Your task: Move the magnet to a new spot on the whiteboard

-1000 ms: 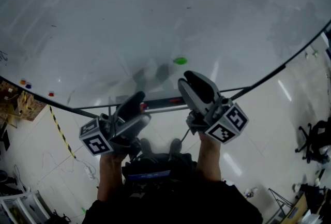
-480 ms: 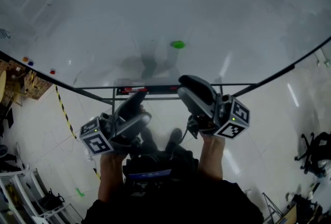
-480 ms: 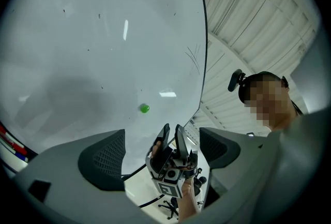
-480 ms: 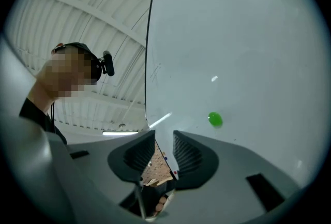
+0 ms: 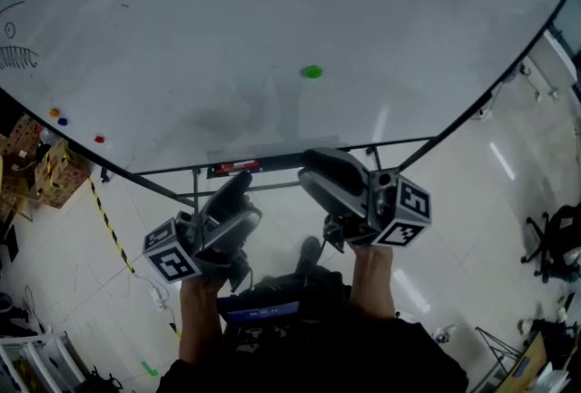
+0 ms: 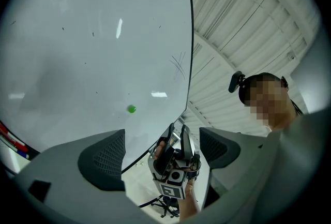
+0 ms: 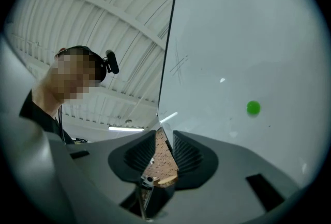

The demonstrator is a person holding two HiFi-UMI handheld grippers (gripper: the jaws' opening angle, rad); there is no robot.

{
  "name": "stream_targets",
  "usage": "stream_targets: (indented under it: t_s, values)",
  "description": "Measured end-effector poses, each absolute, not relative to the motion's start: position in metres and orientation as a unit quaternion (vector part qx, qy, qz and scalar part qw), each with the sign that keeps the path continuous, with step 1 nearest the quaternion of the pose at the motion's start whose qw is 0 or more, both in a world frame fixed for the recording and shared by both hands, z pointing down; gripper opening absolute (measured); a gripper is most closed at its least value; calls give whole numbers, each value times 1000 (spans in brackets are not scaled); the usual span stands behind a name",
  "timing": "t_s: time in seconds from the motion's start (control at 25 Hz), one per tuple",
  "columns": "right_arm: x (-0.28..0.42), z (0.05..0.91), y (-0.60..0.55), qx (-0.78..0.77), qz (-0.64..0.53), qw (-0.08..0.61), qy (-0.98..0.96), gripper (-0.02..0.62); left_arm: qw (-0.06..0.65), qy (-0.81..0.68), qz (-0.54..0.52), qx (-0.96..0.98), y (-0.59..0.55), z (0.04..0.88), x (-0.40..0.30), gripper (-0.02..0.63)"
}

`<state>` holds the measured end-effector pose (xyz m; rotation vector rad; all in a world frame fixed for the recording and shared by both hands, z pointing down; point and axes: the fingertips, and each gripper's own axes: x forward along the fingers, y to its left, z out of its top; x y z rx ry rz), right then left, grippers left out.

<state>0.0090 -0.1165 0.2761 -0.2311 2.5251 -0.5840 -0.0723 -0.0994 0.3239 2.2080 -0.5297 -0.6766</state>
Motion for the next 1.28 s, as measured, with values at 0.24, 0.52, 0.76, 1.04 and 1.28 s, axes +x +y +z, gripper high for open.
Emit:
stream_targets:
  t_s: [0.24,0.52,0.76,1.04,1.28]
  values:
    - [-29,276,-53,-102,-228,258,933,130,382,-173,-287,861,-47,322,-110,442]
    - [-46,287,18,-144,-234,244,930,130,415,-127,-292,852,16,337,-121,442]
    - [-42,274,63,-152,-215,242,934,130,403,-109,-303,857,56,322,-122,442]
    - [-30,258,88,-129,-196,238,943,130,377,-116,-315,863,77,306,-111,442]
    - [16,260,92,-129,-208,250,937,130,385,-119,-304,863,79,305,-65,442]
